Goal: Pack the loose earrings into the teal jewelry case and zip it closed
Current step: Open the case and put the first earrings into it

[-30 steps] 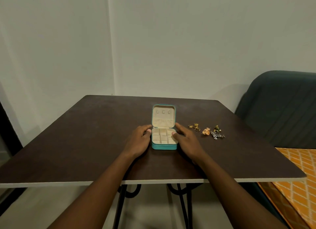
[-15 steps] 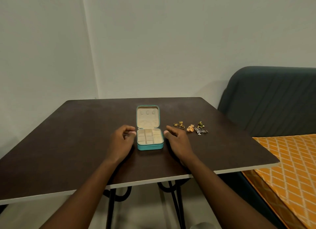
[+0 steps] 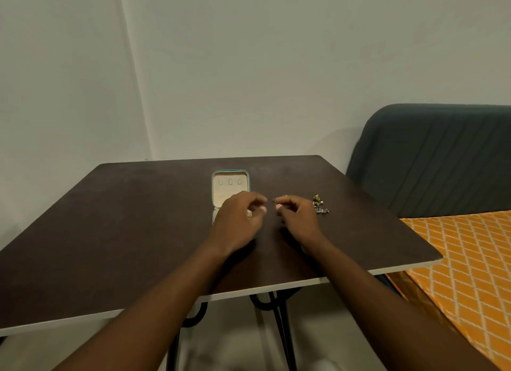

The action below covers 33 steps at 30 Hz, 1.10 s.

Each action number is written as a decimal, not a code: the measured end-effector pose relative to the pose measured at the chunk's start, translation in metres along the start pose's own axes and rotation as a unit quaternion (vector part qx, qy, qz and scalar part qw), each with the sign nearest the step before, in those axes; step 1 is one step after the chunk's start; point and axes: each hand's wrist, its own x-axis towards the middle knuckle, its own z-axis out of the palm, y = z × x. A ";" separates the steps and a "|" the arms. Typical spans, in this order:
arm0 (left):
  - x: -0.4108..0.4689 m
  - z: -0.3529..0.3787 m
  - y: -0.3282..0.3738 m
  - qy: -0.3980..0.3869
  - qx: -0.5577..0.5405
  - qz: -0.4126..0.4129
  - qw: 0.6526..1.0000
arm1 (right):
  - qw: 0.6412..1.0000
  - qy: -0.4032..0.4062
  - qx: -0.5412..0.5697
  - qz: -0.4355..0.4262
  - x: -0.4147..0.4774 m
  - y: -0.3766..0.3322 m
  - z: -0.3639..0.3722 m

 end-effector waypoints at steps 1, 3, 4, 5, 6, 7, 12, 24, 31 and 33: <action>0.009 0.004 0.007 -0.014 0.010 0.008 1.000 | 1.000 0.004 -0.015 -0.008 0.008 0.002 -0.004; 0.028 0.014 0.017 -0.038 0.037 0.004 0.999 | 0.997 -0.001 -0.069 -0.028 0.027 0.004 -0.012; 0.037 0.018 0.018 -0.055 0.052 -0.006 0.997 | 0.994 -0.007 -0.100 -0.035 0.036 0.003 -0.016; 0.046 0.022 0.020 -0.078 0.071 -0.016 0.994 | 0.990 -0.017 -0.134 -0.040 0.045 0.003 -0.019; 0.055 0.026 0.021 -0.103 0.098 -0.027 0.989 | 0.984 -0.034 -0.170 -0.042 0.055 0.002 -0.022; 0.063 0.029 0.022 -0.127 0.125 -0.035 0.983 | 0.977 -0.053 -0.202 -0.042 0.063 0.000 -0.025; 0.095 0.046 0.029 -0.174 0.151 -0.103 0.968 | 0.907 -0.155 -0.384 -0.073 0.090 -0.003 -0.022; 0.106 0.063 0.014 -0.180 0.113 -0.175 0.961 | 0.820 -0.184 -0.523 -0.145 0.108 0.009 -0.002; 0.104 0.050 0.017 -0.164 0.084 -0.179 0.966 | 0.830 -0.179 -0.500 -0.171 0.102 0.001 -0.011; 0.104 0.040 0.015 -0.153 0.060 -0.170 0.972 | 0.854 -0.171 -0.462 -0.166 0.102 -0.007 -0.015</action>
